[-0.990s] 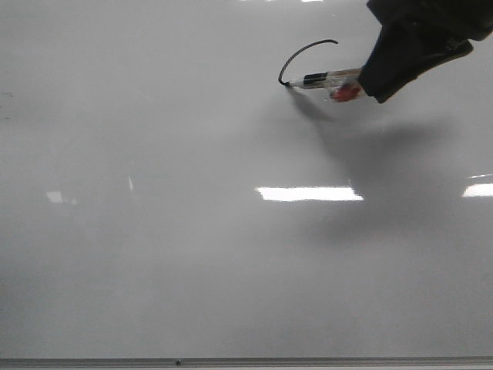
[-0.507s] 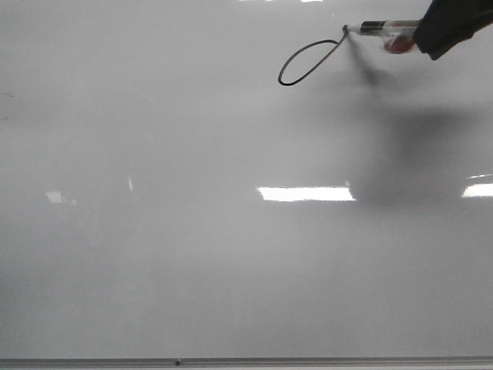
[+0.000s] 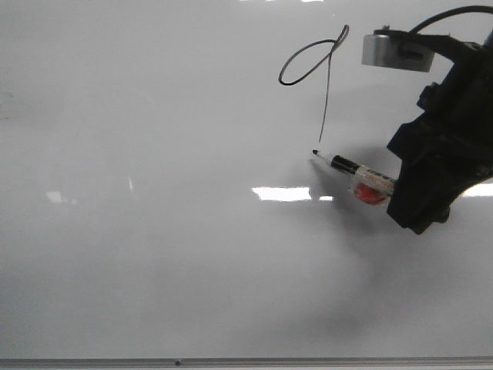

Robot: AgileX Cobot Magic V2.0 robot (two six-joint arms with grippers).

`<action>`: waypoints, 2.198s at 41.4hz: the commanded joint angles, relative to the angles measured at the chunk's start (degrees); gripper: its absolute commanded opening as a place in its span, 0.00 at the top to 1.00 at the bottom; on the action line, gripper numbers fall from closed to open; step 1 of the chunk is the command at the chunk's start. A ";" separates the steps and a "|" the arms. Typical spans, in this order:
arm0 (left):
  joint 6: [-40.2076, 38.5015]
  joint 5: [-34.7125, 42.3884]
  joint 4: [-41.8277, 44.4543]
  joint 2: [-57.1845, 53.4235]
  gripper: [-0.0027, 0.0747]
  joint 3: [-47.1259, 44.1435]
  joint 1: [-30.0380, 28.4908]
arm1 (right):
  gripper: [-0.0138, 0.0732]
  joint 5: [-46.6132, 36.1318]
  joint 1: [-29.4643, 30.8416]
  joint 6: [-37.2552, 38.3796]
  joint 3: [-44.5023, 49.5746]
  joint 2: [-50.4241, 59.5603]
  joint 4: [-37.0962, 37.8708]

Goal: Write number 9 on whiteboard

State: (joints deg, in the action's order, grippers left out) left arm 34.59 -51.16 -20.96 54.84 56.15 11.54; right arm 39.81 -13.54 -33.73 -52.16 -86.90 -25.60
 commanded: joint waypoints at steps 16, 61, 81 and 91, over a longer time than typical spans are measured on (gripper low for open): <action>23.87 -2.69 -17.17 8.70 0.32 7.87 15.43 | 0.91 24.34 0.08 -22.87 -1.47 26.63 -10.42; 26.46 -9.90 -17.93 28.58 0.93 24.69 36.78 | 0.56 27.87 -6.78 -25.06 -1.47 29.42 -9.56; -14.97 -7.81 20.96 23.34 0.97 24.69 36.14 | 0.26 25.04 -0.65 -1.43 -3.65 32.20 12.27; -26.38 -4.84 31.20 15.29 0.97 19.64 25.51 | 0.26 24.29 -0.07 -0.81 -3.59 32.20 12.72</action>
State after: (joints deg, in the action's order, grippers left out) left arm 10.98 -60.64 8.08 74.97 76.68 41.22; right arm 66.52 -13.84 -34.92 -53.88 -55.45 -12.50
